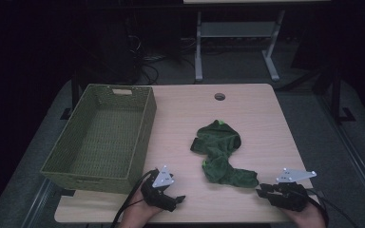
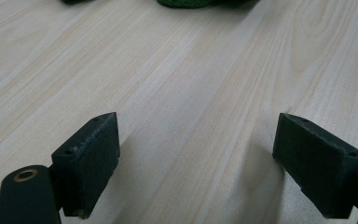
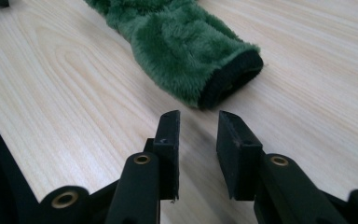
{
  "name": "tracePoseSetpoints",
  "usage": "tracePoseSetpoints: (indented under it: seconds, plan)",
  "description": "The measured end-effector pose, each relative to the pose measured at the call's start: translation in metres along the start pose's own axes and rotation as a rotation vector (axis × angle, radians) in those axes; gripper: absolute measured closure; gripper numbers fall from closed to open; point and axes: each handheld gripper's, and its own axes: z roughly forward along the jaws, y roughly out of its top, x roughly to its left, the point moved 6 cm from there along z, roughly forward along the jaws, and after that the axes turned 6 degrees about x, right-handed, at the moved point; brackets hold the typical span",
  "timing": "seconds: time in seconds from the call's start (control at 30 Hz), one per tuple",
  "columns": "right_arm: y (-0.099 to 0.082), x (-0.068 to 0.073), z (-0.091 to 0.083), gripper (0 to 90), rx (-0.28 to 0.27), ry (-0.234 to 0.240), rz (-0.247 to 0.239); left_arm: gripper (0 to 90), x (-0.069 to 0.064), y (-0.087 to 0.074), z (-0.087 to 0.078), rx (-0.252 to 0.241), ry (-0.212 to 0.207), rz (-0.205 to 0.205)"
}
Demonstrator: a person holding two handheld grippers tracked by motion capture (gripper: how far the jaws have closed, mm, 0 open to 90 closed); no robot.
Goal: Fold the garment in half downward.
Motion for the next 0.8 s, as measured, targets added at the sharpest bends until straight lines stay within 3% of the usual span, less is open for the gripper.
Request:
tracePoseSetpoints:
  seconds: [0.23,0.3,0.43,0.8]
  plan:
    - [0.006,-0.003,0.005,63.7,-0.008,0.015,-0.005,13.9,0.000,0.000,0.000,0.000,0.000,0.000]
    - [0.008,-0.003,0.006,65.6,-0.010,0.026,-0.006,13.9,0.000,0.000,0.000,-0.001,0.000,0.000]
    - [0.011,-0.003,0.007,83.0,-0.015,0.026,-0.026,13.9,0.000,0.000,0.000,0.000,0.000,0.001]
    - [0.019,-0.006,0.000,85.2,-0.040,0.023,-0.038,13.9,0.000,0.001,0.000,-0.001,-0.003,0.001]
